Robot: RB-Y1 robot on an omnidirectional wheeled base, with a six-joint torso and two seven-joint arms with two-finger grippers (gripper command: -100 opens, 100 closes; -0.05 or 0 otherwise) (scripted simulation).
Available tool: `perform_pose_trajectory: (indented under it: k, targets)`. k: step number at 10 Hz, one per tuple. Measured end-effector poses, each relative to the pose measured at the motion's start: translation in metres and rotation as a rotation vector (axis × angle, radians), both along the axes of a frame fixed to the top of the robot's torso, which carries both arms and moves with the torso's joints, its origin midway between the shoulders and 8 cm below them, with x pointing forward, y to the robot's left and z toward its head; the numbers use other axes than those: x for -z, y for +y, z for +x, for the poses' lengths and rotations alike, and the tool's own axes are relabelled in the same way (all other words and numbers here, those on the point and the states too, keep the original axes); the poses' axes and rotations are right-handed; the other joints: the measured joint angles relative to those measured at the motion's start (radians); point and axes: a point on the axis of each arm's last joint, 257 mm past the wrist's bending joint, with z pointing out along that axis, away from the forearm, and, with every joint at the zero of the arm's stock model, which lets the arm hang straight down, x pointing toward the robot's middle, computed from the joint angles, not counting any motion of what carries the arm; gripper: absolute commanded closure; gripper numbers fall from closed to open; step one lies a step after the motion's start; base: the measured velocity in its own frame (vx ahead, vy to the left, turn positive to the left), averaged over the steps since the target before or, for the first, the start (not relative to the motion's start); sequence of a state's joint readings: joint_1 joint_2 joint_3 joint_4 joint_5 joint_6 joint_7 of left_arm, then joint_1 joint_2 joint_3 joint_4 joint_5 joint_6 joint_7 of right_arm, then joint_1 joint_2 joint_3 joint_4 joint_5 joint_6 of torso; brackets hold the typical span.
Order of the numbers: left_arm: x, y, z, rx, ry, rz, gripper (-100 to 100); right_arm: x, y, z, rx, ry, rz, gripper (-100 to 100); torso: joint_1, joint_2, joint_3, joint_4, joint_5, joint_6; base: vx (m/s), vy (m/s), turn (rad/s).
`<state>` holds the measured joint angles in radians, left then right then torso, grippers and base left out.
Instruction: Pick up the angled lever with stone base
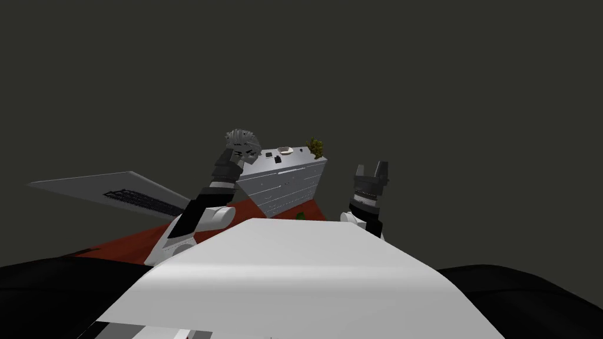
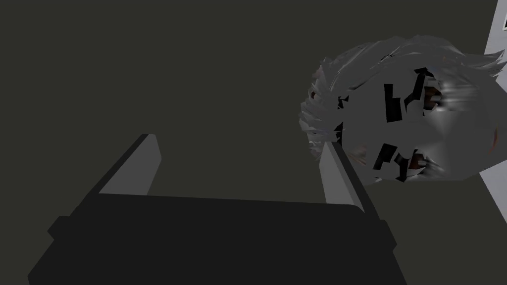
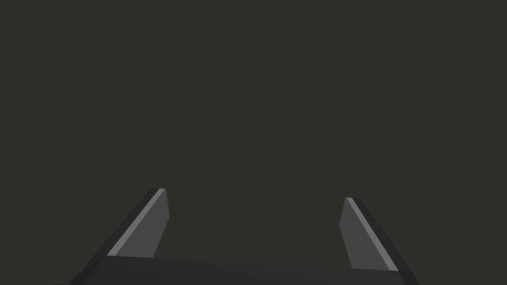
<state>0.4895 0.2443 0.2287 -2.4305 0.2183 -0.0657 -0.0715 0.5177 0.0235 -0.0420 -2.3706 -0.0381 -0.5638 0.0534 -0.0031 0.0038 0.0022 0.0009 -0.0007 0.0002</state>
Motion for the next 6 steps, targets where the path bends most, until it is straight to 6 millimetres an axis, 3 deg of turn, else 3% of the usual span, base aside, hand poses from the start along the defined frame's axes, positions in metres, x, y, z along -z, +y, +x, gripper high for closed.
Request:
perform_pose_trajectory:
  k: [6]
  targets:
    - [0.013, 0.022, 0.014, -0.015, 0.130, 0.000, -100, 0.000, 0.000, 0.000, 0.000, 0.000, 0.000, 0, 0.000, -0.001, 0.000, 0.000, 0.000, 0.000, -0.044, -0.050, -0.102]
